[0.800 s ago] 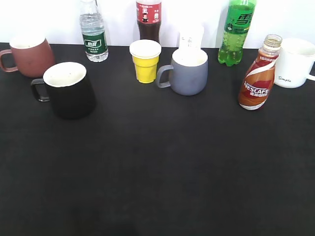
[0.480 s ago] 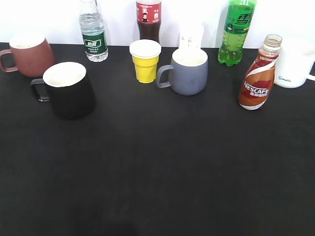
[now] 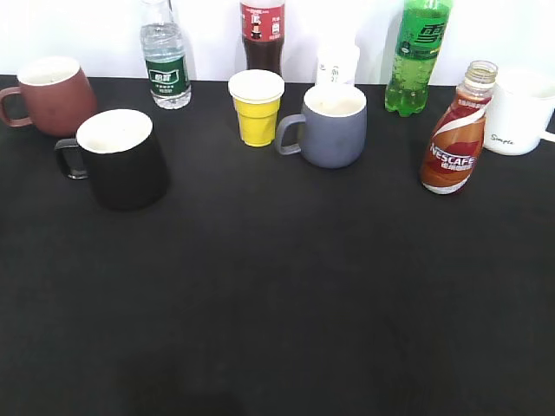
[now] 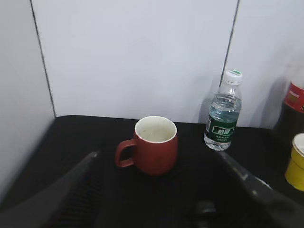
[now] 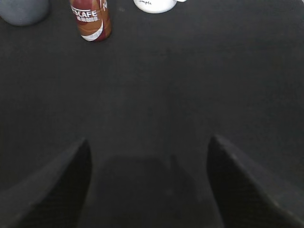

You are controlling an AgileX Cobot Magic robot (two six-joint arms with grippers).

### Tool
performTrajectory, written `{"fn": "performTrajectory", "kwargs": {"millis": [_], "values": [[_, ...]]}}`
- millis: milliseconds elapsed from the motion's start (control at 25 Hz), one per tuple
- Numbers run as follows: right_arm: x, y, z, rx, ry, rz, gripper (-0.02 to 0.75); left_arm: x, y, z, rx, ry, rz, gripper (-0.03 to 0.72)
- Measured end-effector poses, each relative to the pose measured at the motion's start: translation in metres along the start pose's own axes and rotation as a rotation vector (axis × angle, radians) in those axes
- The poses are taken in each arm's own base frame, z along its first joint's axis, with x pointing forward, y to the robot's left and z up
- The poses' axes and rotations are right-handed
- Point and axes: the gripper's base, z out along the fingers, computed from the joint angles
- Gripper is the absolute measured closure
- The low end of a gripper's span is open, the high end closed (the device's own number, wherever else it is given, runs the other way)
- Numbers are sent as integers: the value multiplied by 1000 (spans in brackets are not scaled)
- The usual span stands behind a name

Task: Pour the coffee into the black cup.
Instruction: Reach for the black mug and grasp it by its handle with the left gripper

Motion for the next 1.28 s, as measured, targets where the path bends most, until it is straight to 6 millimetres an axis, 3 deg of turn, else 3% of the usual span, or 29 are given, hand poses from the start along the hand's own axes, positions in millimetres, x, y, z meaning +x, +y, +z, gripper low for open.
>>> {"fn": "performTrajectory", "kwargs": {"millis": [80, 200, 480, 800, 1040, 1080, 1200, 1280], "values": [[0, 0, 0, 0, 0, 0, 150, 36, -1, 30, 10, 59, -25, 152], [0, 0, 0, 0, 0, 0, 150, 99, -16, 49, 92, 59, -8, 154], [0, 0, 0, 0, 0, 0, 150, 164, -26, 102, 119, 120, 14, 237], [0, 0, 0, 0, 0, 0, 150, 184, -33, 153, 118, 143, 14, 239], [0, 0, 0, 0, 0, 0, 150, 187, -33, 192, 111, 92, 11, 258], [0, 0, 0, 0, 0, 0, 150, 189, -35, 200, 134, 69, 23, 305], [0, 0, 0, 0, 0, 0, 150, 190, -42, 213, 192, 35, 53, 589], [0, 0, 0, 0, 0, 0, 150, 189, -42, 213, 195, 32, 54, 631]]}}
